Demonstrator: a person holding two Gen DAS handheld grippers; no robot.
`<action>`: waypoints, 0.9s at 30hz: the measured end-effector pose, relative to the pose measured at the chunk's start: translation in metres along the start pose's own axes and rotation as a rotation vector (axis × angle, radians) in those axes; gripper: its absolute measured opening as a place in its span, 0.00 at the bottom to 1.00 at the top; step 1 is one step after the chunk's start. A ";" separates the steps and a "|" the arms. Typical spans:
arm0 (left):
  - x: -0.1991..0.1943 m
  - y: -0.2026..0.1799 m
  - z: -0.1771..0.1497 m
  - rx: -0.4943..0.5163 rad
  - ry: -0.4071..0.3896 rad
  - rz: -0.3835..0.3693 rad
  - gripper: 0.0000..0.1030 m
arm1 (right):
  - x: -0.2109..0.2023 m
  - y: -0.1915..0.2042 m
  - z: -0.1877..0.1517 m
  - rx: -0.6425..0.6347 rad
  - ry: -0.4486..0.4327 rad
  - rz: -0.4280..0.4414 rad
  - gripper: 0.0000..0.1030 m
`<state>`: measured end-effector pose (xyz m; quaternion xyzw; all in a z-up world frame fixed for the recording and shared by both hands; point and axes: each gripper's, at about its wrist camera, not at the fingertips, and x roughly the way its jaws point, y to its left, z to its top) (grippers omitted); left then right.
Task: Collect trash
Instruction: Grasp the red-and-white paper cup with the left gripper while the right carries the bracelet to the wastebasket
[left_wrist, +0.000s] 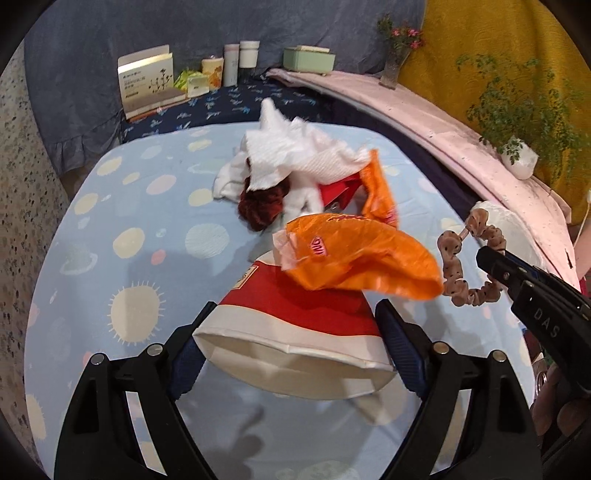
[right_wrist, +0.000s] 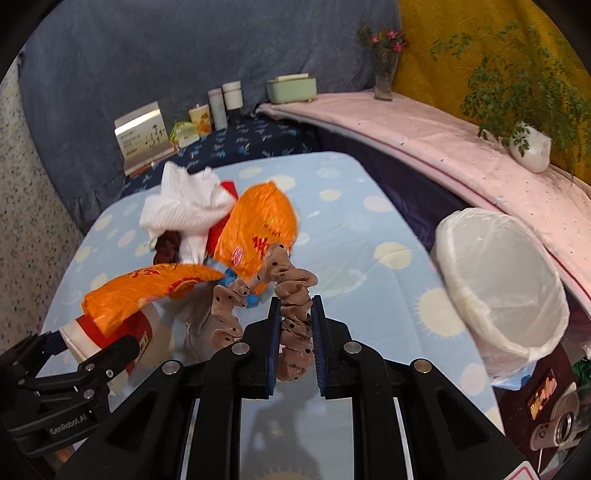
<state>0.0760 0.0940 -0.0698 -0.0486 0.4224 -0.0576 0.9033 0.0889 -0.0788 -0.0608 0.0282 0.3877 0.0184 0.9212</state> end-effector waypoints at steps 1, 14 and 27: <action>-0.005 -0.004 0.001 0.006 -0.008 -0.005 0.79 | -0.007 -0.003 0.001 0.006 -0.013 -0.002 0.14; -0.044 -0.069 0.020 0.096 -0.093 -0.075 0.79 | -0.062 -0.050 0.015 0.078 -0.130 -0.040 0.14; -0.038 -0.146 0.046 0.204 -0.122 -0.180 0.79 | -0.079 -0.117 0.023 0.168 -0.187 -0.133 0.14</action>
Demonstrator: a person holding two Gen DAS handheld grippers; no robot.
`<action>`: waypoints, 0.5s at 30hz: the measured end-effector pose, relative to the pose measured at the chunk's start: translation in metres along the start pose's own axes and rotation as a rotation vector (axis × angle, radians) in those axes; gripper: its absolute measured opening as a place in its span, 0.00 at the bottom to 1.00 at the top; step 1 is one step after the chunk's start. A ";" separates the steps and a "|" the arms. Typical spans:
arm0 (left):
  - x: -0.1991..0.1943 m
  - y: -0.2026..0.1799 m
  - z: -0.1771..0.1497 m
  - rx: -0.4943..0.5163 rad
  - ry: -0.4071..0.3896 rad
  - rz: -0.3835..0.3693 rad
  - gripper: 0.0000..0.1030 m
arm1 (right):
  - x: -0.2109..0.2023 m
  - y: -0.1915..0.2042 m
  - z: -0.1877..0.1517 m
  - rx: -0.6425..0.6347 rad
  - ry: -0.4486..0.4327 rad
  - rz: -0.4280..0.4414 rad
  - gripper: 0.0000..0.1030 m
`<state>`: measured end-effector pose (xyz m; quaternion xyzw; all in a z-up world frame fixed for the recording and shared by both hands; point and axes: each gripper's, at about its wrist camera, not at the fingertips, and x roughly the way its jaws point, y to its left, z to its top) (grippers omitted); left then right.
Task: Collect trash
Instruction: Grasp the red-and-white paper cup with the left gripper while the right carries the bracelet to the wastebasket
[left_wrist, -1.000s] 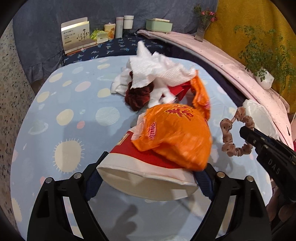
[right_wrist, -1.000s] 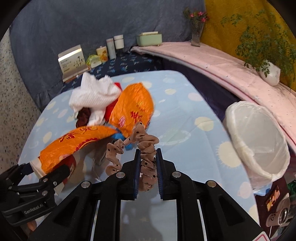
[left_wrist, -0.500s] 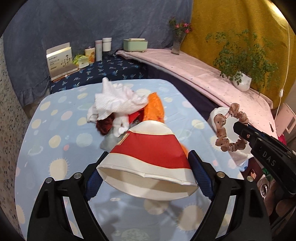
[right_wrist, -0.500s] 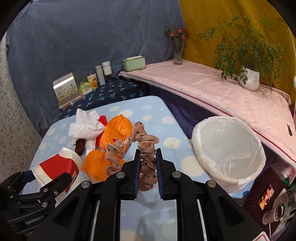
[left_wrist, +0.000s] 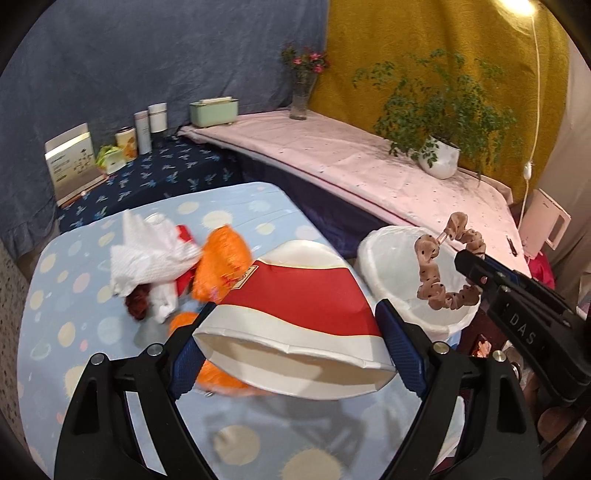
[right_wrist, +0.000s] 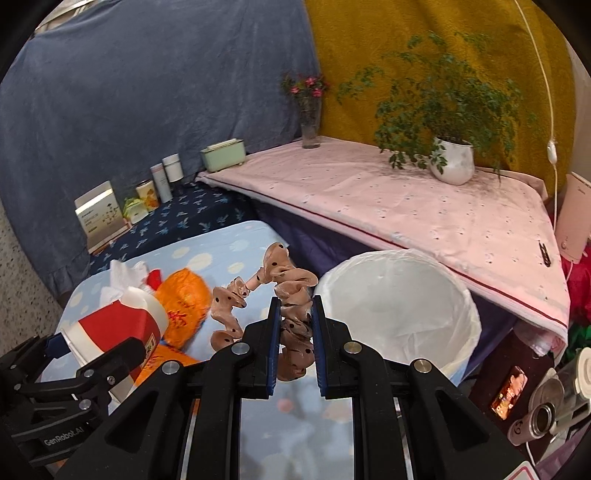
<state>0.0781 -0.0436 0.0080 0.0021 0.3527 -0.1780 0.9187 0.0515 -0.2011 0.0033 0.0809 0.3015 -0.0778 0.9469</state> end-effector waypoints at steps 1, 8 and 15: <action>0.005 -0.006 0.003 0.007 0.000 -0.013 0.79 | 0.002 -0.006 0.002 0.007 -0.002 -0.012 0.14; 0.041 -0.048 0.022 0.071 0.013 -0.093 0.79 | 0.019 -0.057 0.010 0.059 0.005 -0.109 0.15; 0.084 -0.092 0.038 0.131 0.036 -0.168 0.79 | 0.046 -0.100 0.014 0.111 0.038 -0.184 0.15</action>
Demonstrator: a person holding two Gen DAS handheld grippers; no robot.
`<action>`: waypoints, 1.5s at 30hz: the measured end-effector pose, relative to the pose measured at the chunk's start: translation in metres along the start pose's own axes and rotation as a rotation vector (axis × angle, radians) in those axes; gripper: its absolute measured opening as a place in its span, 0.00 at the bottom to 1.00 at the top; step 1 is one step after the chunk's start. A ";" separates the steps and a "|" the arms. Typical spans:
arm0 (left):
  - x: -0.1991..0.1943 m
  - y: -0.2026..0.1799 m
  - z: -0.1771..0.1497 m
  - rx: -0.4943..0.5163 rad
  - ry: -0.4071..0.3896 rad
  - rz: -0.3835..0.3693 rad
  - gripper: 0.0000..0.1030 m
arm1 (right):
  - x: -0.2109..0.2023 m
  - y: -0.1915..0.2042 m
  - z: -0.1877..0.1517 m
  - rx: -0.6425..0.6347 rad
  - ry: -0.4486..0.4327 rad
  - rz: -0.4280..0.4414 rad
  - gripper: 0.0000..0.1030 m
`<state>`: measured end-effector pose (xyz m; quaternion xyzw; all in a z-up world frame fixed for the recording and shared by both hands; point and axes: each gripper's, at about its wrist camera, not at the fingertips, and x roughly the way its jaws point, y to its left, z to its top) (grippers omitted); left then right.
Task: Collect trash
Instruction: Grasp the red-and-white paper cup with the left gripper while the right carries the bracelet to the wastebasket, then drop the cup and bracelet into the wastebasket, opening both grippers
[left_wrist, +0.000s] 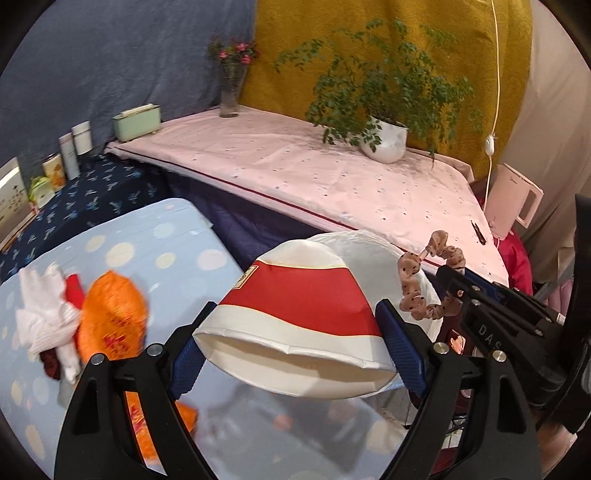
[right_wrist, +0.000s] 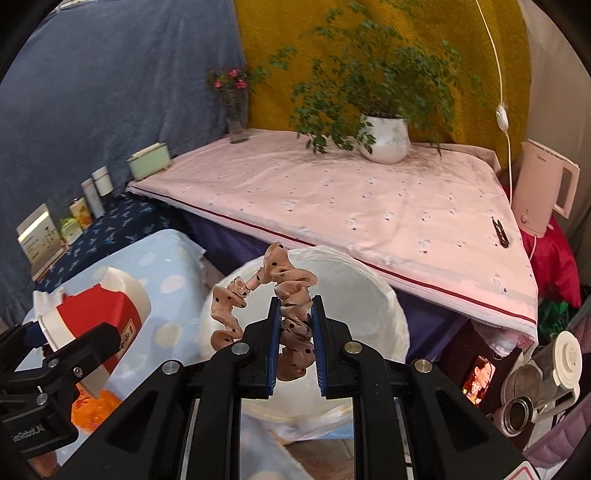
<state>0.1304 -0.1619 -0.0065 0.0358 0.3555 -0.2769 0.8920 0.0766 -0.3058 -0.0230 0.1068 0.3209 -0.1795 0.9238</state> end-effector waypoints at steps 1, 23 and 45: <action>0.007 -0.004 0.003 0.003 0.007 -0.012 0.79 | 0.004 -0.004 0.000 0.003 0.004 -0.006 0.15; 0.038 0.012 0.018 -0.084 0.011 -0.012 0.87 | 0.021 -0.019 0.012 0.067 -0.012 -0.036 0.55; -0.056 0.118 -0.041 -0.245 -0.031 0.255 0.87 | -0.036 0.096 -0.020 -0.114 -0.006 0.151 0.69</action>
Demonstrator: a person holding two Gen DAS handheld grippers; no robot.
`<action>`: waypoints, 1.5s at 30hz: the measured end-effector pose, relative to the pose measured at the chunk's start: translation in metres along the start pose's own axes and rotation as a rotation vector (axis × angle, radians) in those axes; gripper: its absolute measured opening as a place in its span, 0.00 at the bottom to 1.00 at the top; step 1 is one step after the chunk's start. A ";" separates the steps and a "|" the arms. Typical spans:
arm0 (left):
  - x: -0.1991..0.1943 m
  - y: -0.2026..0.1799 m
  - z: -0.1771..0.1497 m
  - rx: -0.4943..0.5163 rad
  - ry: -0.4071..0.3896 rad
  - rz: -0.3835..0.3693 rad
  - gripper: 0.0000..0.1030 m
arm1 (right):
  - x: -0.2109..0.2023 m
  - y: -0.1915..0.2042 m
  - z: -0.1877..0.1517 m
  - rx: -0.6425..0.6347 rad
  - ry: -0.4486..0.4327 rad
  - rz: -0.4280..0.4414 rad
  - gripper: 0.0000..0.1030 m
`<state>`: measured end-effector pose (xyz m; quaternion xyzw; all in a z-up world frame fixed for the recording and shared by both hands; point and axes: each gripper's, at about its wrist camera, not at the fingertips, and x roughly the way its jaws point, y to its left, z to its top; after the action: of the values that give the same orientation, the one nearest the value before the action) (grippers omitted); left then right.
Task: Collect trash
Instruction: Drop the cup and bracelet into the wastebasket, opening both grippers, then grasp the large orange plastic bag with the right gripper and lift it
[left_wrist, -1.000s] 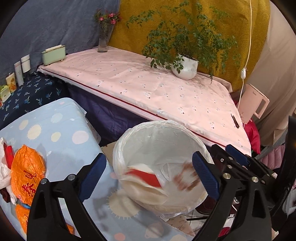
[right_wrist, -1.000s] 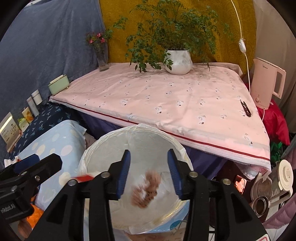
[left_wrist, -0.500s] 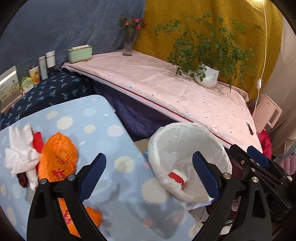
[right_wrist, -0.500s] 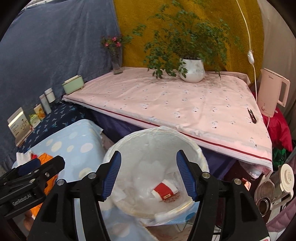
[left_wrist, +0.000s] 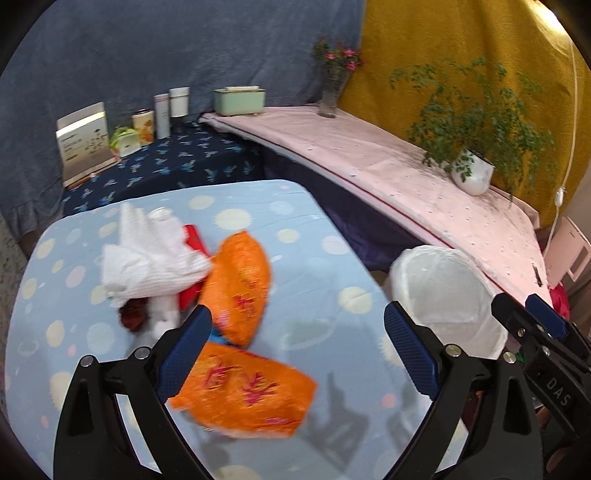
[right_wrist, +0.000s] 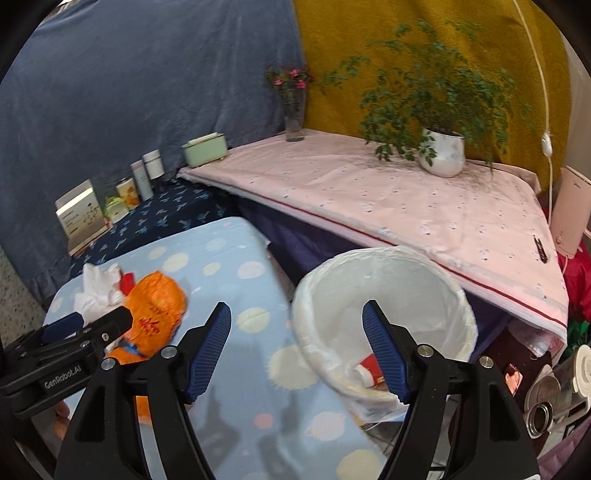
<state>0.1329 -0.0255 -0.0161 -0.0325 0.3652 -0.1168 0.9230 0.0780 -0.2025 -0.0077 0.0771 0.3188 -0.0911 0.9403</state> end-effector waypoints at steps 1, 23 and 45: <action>-0.003 0.009 -0.002 -0.011 0.001 0.015 0.87 | 0.000 0.005 -0.002 -0.011 0.006 0.008 0.69; -0.019 0.130 -0.047 -0.161 0.059 0.210 0.91 | 0.036 0.129 -0.068 -0.232 0.196 0.201 0.82; 0.027 0.167 -0.067 -0.165 0.169 0.216 0.91 | 0.108 0.165 -0.096 -0.319 0.308 0.235 0.82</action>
<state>0.1380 0.1320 -0.1077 -0.0588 0.4513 0.0113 0.8904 0.1419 -0.0360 -0.1350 -0.0228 0.4576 0.0830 0.8850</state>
